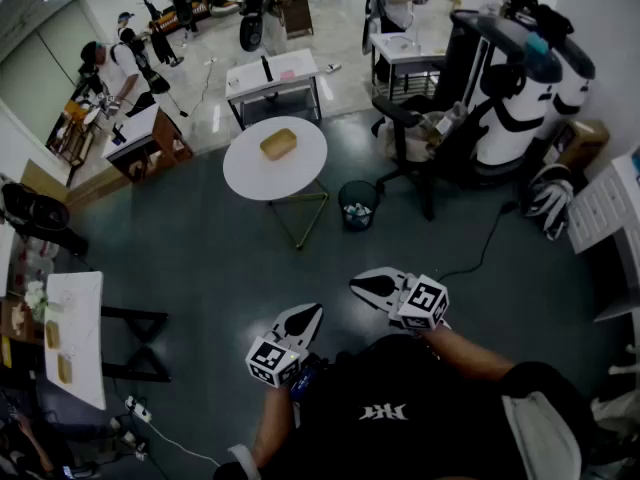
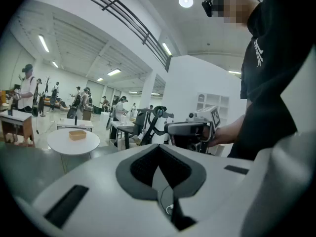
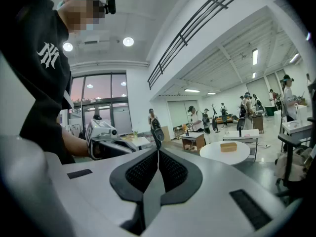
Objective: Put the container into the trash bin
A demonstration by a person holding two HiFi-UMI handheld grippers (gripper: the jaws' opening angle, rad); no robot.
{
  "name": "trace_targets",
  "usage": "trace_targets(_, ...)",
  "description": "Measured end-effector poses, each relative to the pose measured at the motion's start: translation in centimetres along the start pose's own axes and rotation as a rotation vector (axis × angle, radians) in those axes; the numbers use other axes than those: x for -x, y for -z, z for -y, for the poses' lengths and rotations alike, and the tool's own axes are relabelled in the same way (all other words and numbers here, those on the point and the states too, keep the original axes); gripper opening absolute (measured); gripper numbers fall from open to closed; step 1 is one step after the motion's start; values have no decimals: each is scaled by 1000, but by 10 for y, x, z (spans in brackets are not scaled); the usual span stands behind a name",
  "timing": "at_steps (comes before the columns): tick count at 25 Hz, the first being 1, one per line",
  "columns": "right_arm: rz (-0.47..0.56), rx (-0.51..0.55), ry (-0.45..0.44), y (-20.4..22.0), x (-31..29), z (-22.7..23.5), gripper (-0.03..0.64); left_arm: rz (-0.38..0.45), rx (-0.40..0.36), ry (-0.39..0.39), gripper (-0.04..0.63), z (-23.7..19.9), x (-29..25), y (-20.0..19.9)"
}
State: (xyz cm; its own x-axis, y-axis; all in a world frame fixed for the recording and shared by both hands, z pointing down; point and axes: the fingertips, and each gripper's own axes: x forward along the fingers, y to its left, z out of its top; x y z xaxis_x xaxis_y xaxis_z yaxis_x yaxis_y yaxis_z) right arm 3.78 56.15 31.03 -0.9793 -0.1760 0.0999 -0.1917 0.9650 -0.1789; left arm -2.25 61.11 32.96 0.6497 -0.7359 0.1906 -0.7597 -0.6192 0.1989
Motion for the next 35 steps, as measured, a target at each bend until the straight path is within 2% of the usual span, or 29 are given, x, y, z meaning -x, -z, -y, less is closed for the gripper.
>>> trace_targets(3,10,6,-5,-5,3,-1,38,2,30,-26,3,4,6,-14)
trace_targets(5,18,36,-7,-16,10,1,38,10,35,-15,3,14,3,-22)
trace_targets(9,0,36,25,-18,25,11,38,-36,-20,17,3,32,-19,-28)
trace_targets(11,-31,34,36,-14,32,16,39,-19,-41,36,3,40,-28,-39)
trace_targets(13,-15,38,30,-14,40,17,40,-7,-34,41,3,46,-36,-46)
trace_targets(17,35,38,-7,-19,57,19,40,-10,24,29,3,49,-52,-37)
trace_targets(20,32,13,-64,-7,70,21,40,-11,28,28,3,59,-62,-34)
trace_targets(25,10,-23,-83,18,89,27,40,-39,62,-16,3,67,-66,-18)
trace_targets(30,1,-49,-125,23,87,31,40,-55,75,-58,3,66,-63,-20)
trace_targets(35,4,-66,-144,28,76,36,40,-82,109,-92,3,60,-59,-3)
